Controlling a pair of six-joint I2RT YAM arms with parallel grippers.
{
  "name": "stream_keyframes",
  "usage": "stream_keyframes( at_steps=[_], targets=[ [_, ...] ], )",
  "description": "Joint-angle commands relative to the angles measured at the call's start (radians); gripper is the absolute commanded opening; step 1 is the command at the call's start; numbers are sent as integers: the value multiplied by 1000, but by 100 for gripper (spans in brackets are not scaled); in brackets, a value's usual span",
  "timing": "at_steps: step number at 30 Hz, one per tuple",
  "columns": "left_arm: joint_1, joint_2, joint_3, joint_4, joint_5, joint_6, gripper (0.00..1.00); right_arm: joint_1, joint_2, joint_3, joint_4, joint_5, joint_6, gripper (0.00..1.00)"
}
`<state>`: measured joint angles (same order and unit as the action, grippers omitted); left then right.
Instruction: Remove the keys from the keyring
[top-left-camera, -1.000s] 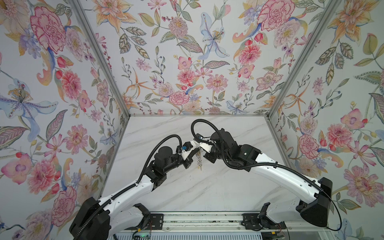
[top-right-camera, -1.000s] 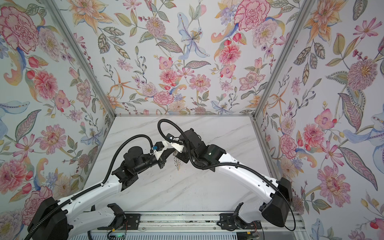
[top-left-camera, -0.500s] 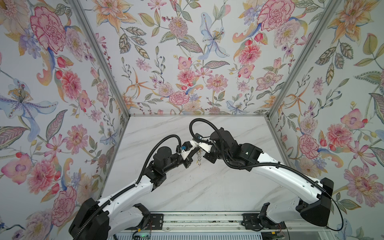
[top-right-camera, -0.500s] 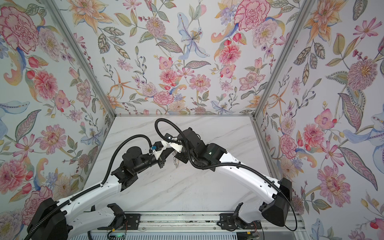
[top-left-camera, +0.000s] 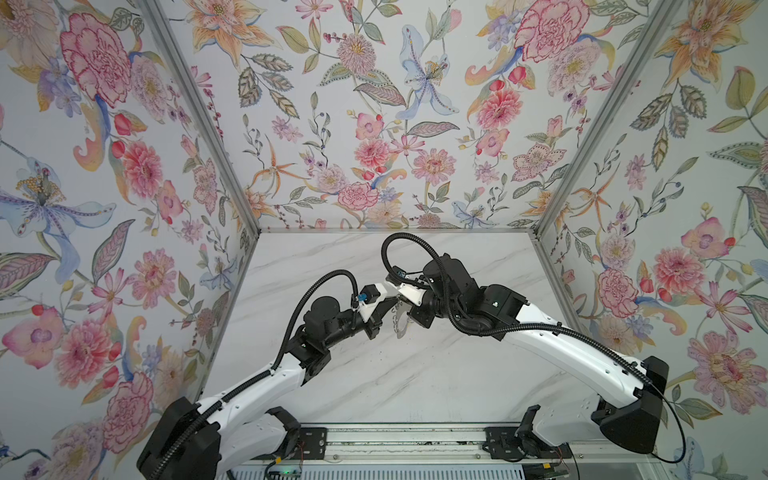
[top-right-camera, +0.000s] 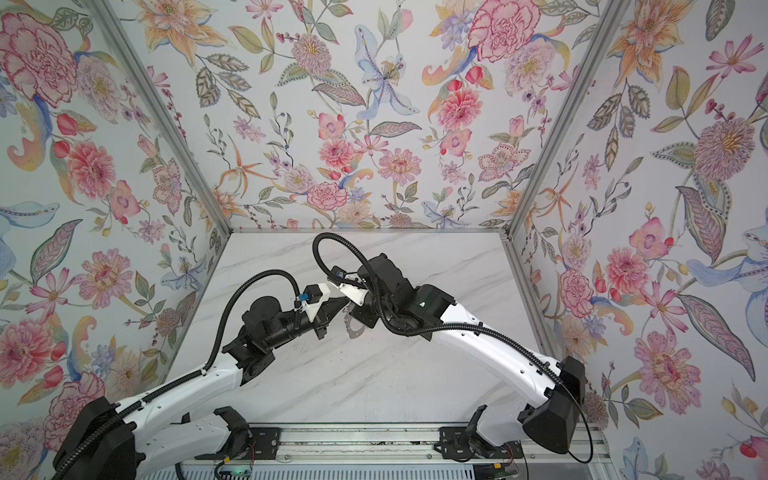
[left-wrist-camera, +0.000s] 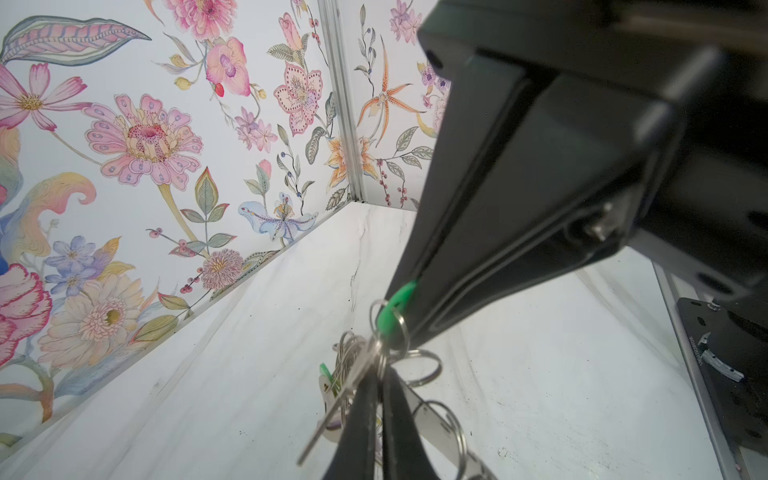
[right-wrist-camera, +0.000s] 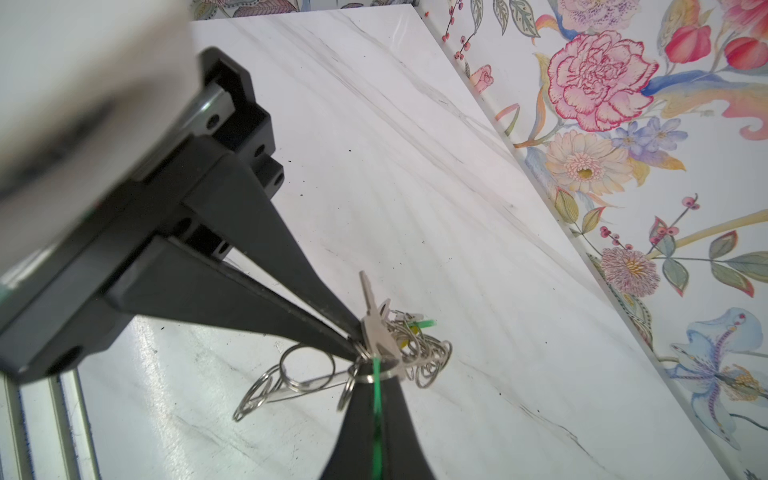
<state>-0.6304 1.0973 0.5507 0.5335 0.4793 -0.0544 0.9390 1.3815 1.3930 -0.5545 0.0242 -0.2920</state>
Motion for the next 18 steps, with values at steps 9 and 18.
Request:
stream_keyframes(
  at_steps=[9, 18],
  targets=[
    [17, -7, -60, -105, -63, -27, 28, -71, -117, -25, 197, -164, 77, 0],
    [18, -95, -82, -70, -101, -54, 42, -89, -128, -37, 194, -178, 83, 0]
  ],
)
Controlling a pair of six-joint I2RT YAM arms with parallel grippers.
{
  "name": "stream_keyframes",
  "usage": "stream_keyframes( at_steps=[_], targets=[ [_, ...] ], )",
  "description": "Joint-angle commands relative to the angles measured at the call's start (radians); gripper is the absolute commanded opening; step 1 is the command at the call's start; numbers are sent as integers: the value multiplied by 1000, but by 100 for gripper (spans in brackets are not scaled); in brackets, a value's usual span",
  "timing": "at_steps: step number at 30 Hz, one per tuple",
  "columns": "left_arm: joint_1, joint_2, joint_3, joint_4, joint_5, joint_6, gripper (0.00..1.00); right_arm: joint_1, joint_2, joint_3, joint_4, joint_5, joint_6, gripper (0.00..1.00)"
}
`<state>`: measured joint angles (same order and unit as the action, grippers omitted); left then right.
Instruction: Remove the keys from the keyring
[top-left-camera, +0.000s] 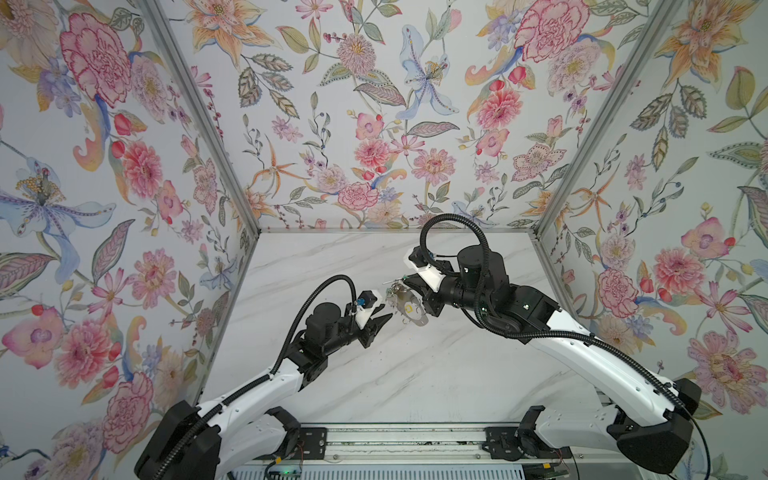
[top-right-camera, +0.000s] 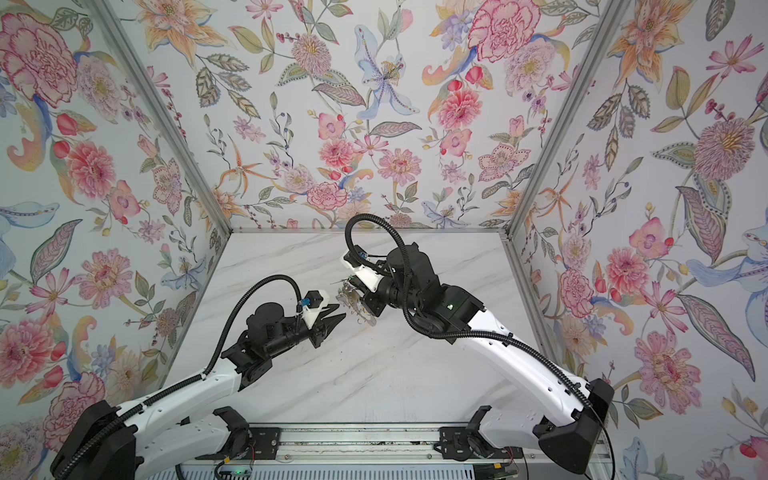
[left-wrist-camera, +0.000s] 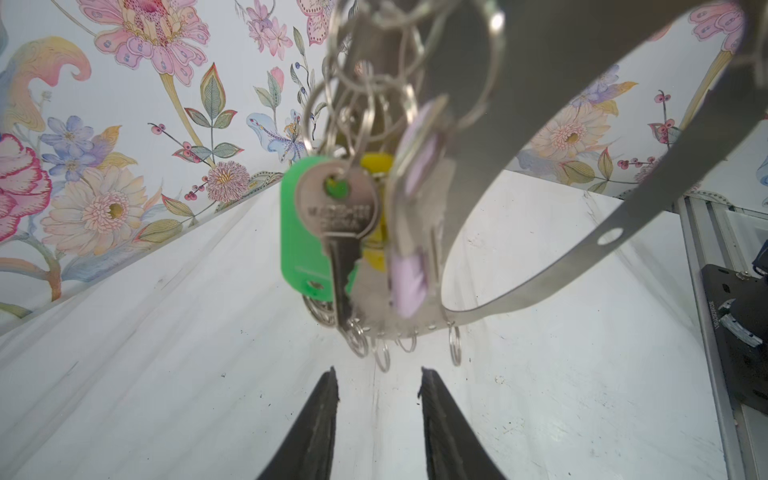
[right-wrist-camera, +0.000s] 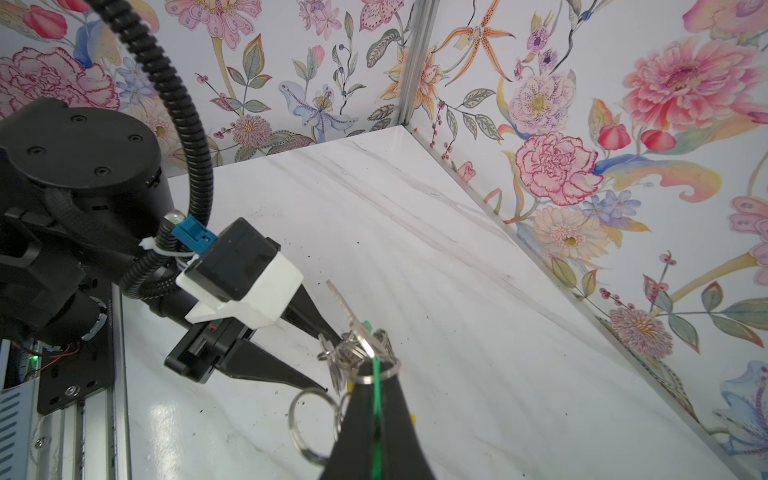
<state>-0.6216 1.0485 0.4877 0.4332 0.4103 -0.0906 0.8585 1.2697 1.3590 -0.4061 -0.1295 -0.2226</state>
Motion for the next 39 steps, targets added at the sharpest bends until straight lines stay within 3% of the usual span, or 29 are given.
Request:
stream_keyframes(
  at_steps=[1, 11, 32, 39],
  targets=[
    [10, -65, -27, 38, -42, -23, 43, -12, -16, -2, 44, -24, 12, 0],
    [13, -189, -35, 101, -29, -101, 44, -18, 12, 9, 36, -41, 21, 0],
    [14, -99, 75, 246, 61, -169, 46, 0, 42, 26, 23, -90, 37, 0],
    [14, -63, 97, 263, 79, -167, 37, 11, 55, 35, 27, -102, 43, 0]
  ],
)
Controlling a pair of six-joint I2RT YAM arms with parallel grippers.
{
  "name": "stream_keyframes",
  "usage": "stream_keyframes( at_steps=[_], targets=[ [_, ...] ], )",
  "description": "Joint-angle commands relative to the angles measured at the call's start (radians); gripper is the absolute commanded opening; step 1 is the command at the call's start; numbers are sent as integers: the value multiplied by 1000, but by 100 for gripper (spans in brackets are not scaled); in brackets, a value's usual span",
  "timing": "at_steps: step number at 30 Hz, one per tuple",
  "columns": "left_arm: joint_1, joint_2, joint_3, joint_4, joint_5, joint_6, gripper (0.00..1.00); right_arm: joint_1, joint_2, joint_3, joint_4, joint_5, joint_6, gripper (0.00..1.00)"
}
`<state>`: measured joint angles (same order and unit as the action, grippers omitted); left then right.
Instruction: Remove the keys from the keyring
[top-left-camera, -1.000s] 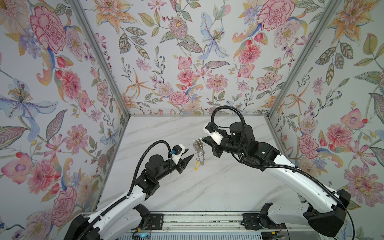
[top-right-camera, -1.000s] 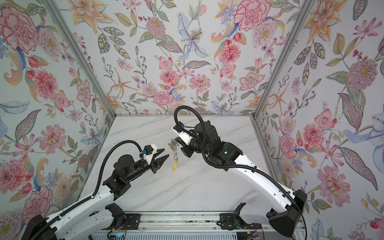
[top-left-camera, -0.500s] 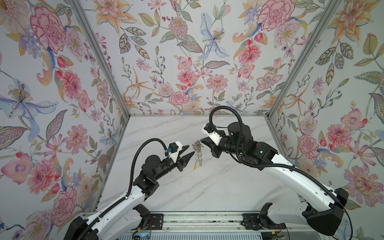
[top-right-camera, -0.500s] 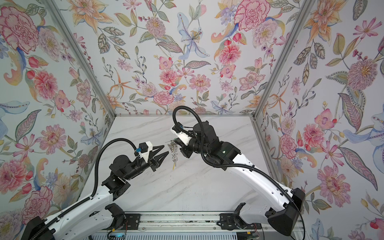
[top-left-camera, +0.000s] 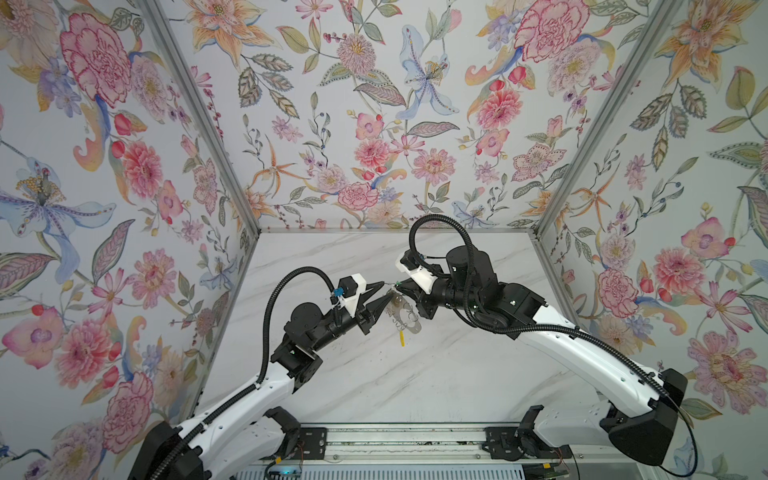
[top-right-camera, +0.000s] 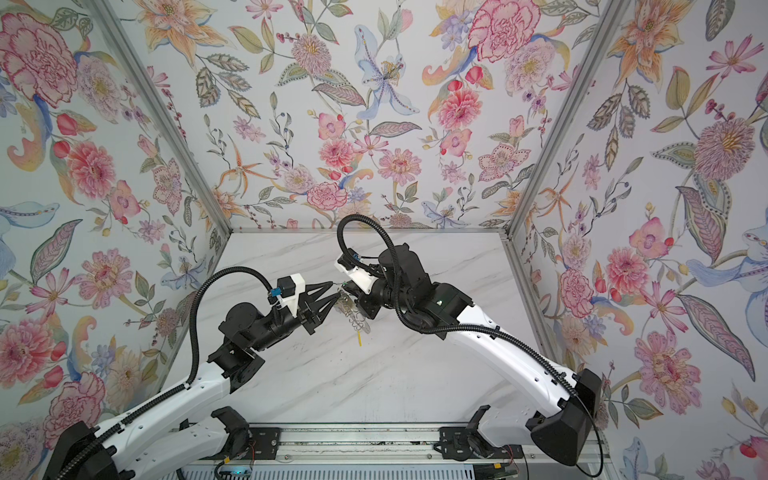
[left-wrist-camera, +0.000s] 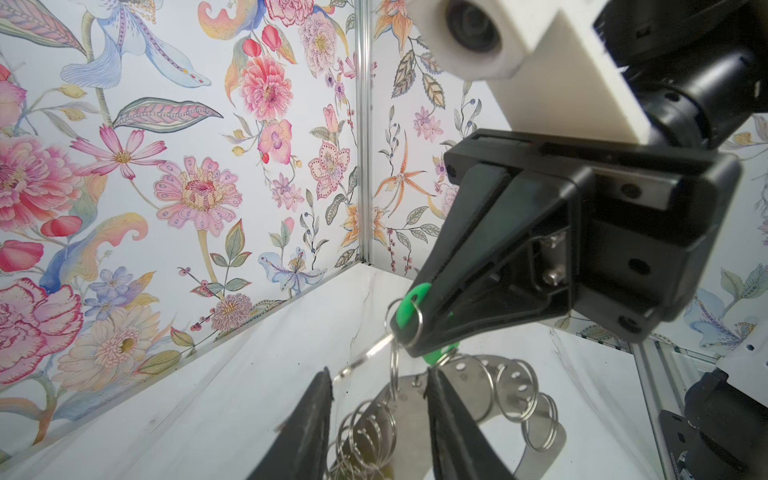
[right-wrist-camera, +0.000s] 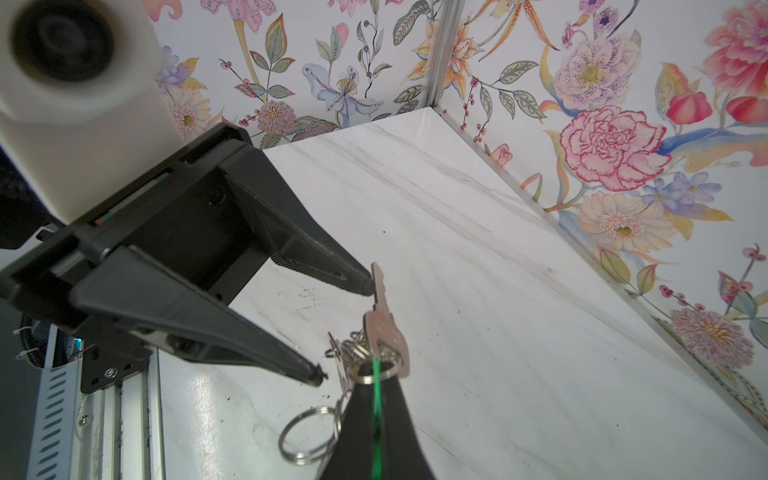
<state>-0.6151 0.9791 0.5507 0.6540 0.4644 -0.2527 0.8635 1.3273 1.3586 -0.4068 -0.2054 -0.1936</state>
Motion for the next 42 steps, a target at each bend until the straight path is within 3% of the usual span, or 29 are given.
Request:
stream_keyframes(
  at_steps=[1, 7, 11, 16, 29, 42],
  targets=[
    [8, 10, 35, 43, 25, -2, 35, 8, -1, 36, 29, -31, 17, 0],
    [8, 13, 19, 42, 28, -3, 18, 14, -11, 37, 46, -33, 22, 0],
    [8, 10, -1, 43, 25, -6, 14, 12, -19, 40, 54, -28, 23, 0],
    [8, 16, -14, 56, 24, -11, 2, 12, -24, 43, 78, -48, 37, 0],
    [8, 20, -21, 53, 20, -1, 0, 30, 35, 128, -35, -139, 29, 0],
    [8, -33, -45, 28, -18, 16, 0, -36, -48, 38, -21, 43, 44, 0]
  ],
)
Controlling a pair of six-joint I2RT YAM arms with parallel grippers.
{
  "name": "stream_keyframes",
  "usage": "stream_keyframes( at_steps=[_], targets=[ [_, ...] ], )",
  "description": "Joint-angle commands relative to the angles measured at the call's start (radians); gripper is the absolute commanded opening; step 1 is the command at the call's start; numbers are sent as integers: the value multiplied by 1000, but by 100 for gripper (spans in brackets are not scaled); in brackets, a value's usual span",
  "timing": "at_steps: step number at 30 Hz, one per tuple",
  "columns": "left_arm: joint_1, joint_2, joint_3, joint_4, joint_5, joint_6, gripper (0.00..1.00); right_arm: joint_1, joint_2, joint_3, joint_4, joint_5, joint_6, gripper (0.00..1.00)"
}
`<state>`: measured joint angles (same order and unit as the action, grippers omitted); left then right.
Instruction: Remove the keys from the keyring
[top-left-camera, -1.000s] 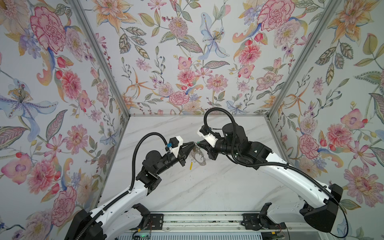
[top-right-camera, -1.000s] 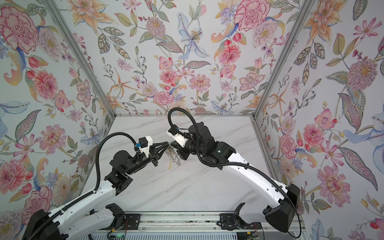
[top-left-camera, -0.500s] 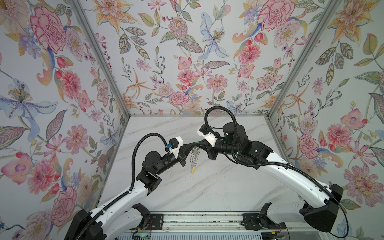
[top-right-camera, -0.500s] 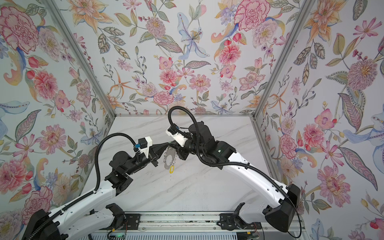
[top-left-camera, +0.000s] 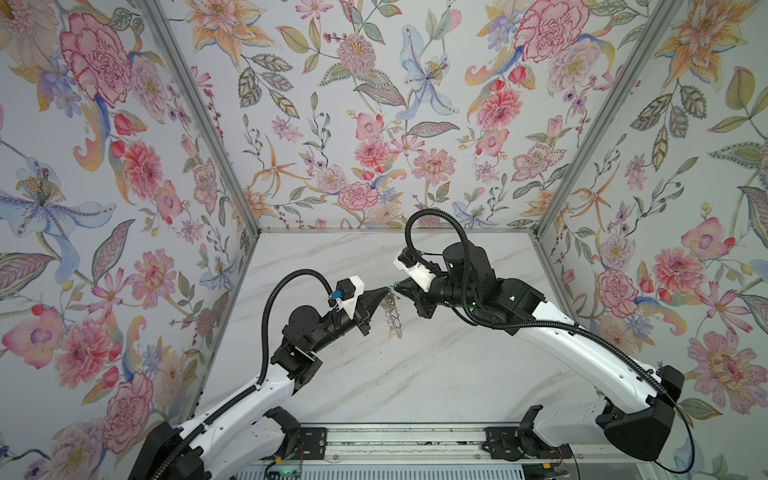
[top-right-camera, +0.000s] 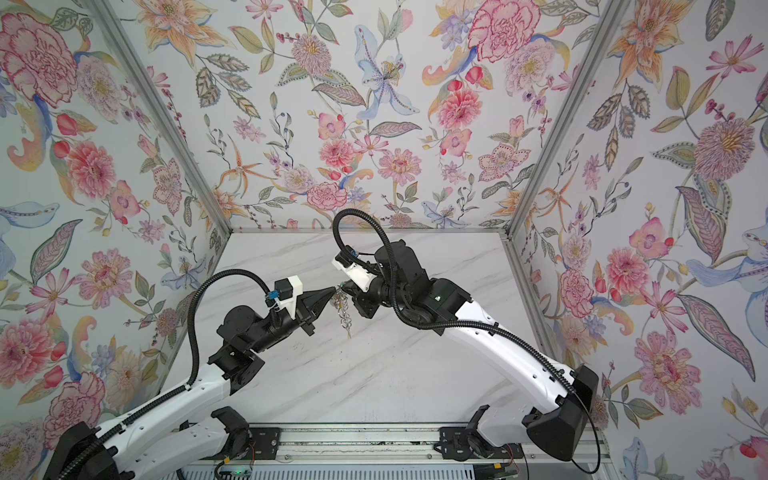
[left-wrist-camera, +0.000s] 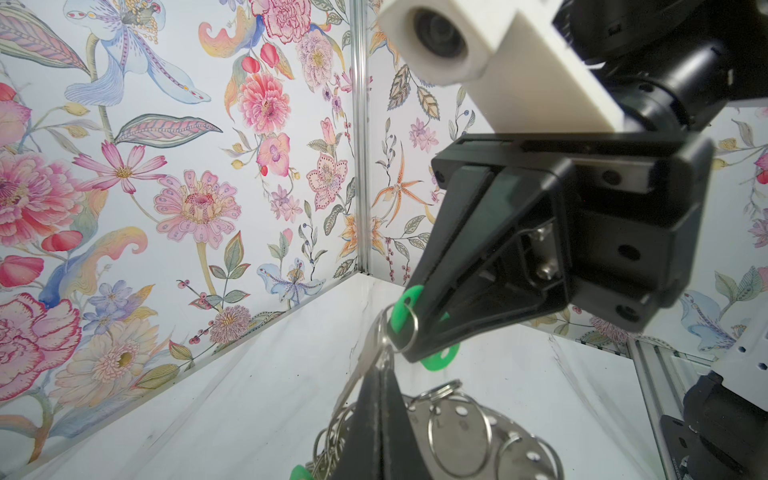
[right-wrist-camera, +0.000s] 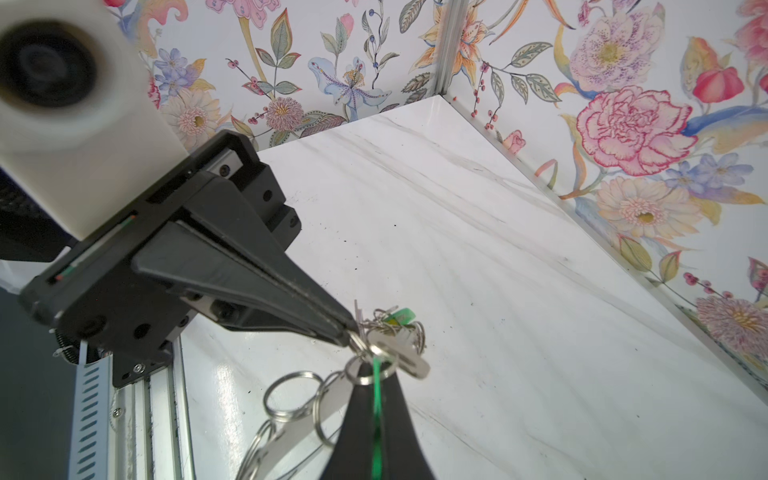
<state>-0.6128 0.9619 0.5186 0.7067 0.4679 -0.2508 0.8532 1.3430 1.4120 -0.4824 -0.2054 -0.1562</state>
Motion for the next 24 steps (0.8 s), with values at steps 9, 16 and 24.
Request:
stream_keyframes(
  at_steps=[9, 16, 24],
  targets=[
    [25, -10, -11, 8, 74, -6, 0, -66, -98, -61, 67, 37, 21, 0],
    [54, -4, -16, 68, 167, -60, 0, -105, -110, -92, 77, 7, 30, 0],
    [66, -10, -15, 98, 216, -85, 0, -121, -113, -136, 96, -13, 48, 0]
  ],
)
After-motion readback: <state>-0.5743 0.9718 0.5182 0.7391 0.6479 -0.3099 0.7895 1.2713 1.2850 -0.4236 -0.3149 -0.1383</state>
